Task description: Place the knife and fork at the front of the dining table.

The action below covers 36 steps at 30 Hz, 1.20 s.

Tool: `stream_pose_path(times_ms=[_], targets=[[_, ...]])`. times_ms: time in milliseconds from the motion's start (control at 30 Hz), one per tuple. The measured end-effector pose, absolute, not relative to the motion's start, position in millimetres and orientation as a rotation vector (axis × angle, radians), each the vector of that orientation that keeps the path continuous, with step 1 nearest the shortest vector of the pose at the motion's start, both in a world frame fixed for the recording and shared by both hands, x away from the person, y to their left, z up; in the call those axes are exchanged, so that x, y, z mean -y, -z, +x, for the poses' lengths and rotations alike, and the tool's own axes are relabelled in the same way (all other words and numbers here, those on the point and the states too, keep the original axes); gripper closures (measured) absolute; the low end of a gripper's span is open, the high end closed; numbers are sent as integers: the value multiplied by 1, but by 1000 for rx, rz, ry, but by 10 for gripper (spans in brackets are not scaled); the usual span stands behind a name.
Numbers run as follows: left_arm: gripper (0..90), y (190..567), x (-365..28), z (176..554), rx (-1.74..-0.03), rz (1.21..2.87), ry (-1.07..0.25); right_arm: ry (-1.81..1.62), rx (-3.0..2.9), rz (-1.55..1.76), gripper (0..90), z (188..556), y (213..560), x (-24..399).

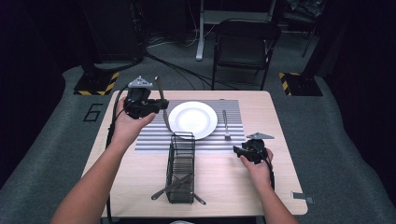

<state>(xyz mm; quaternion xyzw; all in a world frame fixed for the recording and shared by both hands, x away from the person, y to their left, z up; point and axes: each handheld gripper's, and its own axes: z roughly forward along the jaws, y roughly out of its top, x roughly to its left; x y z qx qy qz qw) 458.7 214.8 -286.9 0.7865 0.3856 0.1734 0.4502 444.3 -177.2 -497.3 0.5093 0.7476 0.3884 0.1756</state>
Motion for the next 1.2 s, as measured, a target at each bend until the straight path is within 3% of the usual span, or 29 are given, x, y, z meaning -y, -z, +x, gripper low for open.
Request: stream_pose_path(times_ms=[1200], targets=[[821, 352, -258, 481, -1156, 1928, -463, -1095, -2124, 1450, 526, 444, 498, 176]])
